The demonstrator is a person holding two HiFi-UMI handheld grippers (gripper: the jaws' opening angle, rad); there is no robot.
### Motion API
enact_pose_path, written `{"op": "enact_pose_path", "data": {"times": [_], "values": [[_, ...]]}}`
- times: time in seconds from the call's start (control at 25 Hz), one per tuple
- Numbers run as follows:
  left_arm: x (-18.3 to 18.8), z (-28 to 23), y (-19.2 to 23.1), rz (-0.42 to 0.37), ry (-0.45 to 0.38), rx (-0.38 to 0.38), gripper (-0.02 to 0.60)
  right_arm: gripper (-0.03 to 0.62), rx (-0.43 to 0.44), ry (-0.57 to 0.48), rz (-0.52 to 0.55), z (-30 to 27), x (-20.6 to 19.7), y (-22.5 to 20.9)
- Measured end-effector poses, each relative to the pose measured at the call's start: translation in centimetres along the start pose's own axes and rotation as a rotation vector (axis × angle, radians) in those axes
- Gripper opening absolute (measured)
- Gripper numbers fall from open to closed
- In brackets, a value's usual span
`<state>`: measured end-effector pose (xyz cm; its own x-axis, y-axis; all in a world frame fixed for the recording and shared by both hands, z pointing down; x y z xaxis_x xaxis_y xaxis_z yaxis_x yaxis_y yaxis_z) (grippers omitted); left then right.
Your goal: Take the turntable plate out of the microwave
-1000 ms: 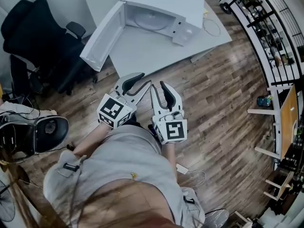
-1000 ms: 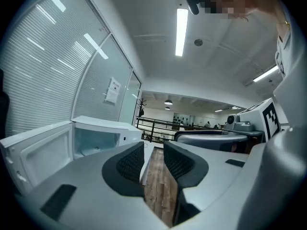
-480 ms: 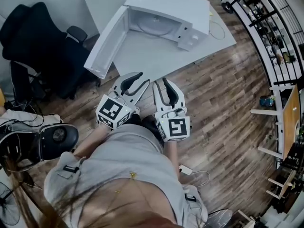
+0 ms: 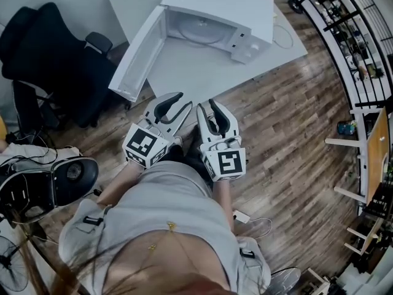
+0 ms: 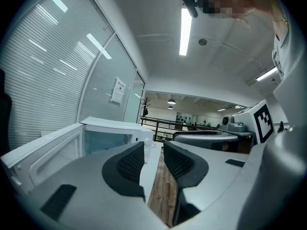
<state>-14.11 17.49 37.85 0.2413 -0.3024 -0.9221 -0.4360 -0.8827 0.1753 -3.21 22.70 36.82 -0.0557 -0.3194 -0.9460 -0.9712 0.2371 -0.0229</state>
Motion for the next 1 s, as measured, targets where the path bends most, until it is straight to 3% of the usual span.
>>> {"op": "enact_pose_path", "data": {"times": [0.44, 1.0], "values": [[1.1, -3.3, 1.0, 0.023, 0.011, 0.031, 0.126, 0.120, 0.030, -0.009, -0.022, -1.9, 0.4, -3.7], [7.3, -12.6, 4.5, 0.036, -0.044, 0.117, 0.126, 0.120, 0.141, -0.039, 0.035, -8.0, 4.7, -13.2]]}}
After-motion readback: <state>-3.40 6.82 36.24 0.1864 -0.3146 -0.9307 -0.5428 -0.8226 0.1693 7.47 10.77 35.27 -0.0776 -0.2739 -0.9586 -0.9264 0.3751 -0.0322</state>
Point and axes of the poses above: the fingertips, and each gripper's own axes: z backward along the fingers, y to its left, x out of its top, the point moved 6 cm from there along z, backward along the fingers, and after that the axes turned 12 degrees about y, right-handed, at the moved point
